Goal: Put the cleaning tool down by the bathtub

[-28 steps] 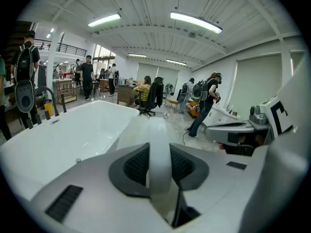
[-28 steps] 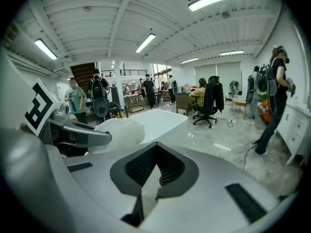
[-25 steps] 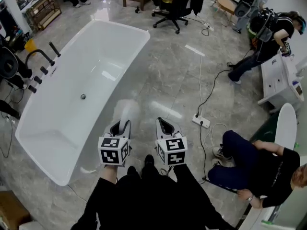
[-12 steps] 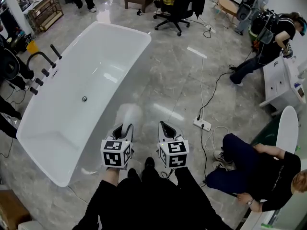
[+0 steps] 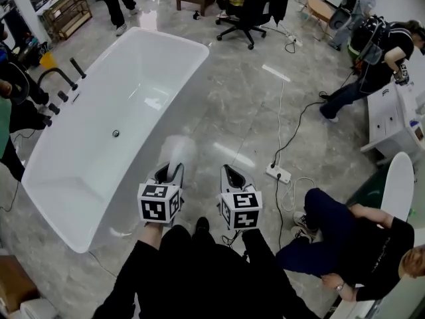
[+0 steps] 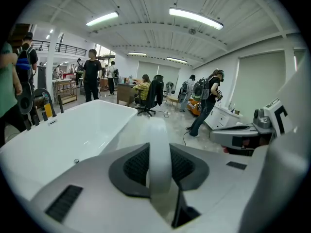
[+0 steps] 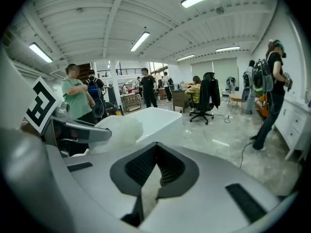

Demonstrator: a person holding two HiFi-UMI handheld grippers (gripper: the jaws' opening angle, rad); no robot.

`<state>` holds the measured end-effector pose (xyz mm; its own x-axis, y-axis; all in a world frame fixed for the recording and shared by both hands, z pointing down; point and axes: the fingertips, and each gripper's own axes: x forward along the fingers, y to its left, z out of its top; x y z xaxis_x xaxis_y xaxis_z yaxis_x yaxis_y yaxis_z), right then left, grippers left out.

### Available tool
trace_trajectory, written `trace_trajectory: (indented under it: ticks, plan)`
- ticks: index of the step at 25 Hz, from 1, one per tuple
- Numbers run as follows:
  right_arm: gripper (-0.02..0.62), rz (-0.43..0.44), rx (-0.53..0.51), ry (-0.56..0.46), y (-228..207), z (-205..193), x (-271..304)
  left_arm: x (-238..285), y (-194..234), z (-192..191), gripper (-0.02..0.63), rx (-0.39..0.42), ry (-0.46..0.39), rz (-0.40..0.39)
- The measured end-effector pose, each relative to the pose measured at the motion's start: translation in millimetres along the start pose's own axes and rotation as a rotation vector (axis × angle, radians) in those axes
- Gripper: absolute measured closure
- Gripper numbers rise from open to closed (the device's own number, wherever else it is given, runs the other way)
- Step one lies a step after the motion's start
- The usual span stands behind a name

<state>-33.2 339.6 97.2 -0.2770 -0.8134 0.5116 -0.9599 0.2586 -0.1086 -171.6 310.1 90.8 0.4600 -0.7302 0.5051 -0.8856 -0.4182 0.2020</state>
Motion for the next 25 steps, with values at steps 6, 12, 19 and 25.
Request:
trace_trajectory:
  ticks: [6, 12, 19, 25]
  plan:
    - [0.597, -0.004, 0.005, 0.006, -17.9, -1.4, 2.6, 16.5, -8.1, 9.2, 0.509, 0.005, -0.011, 0.003]
    - [0.597, -0.024, 0.032, 0.011, -31.8, 7.1, 16.4, 38.4, -6.1, 18.2, 0.509, 0.007, 0.007, -0.01]
    - [0.597, -0.06, 0.06, 0.048, -56.9, 14.3, 54.9, 88.9, 7.5, 30.3, 0.509, 0.002, 0.041, -0.04]
    - [0.597, -0.088, 0.07, 0.085, -82.9, 32.4, 110.8, 147.9, 29.8, 49.6, 0.509, -0.007, 0.076, -0.071]
